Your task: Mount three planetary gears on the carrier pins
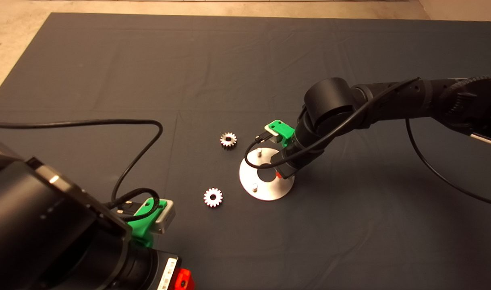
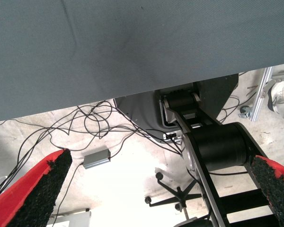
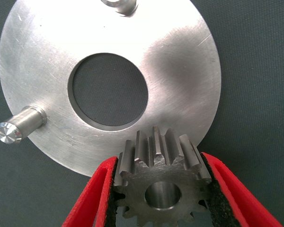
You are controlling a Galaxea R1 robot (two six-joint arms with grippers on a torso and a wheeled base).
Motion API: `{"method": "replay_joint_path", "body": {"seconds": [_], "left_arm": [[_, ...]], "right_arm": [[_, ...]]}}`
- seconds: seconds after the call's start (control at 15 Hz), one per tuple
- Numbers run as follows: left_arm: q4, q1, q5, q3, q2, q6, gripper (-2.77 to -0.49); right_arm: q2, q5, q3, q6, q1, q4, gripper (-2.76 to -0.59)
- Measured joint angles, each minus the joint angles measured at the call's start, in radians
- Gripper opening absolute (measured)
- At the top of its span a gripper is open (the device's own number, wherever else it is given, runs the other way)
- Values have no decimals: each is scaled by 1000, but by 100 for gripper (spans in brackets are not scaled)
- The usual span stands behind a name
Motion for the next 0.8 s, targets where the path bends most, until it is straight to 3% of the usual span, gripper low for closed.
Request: {"method": "replay_joint_path", "body": {"seconds": [0.8], "left_arm": [[0, 2, 0, 0, 0, 0, -50]], "right_arm": [[-9, 1, -7, 0, 3, 2, -226]]}}
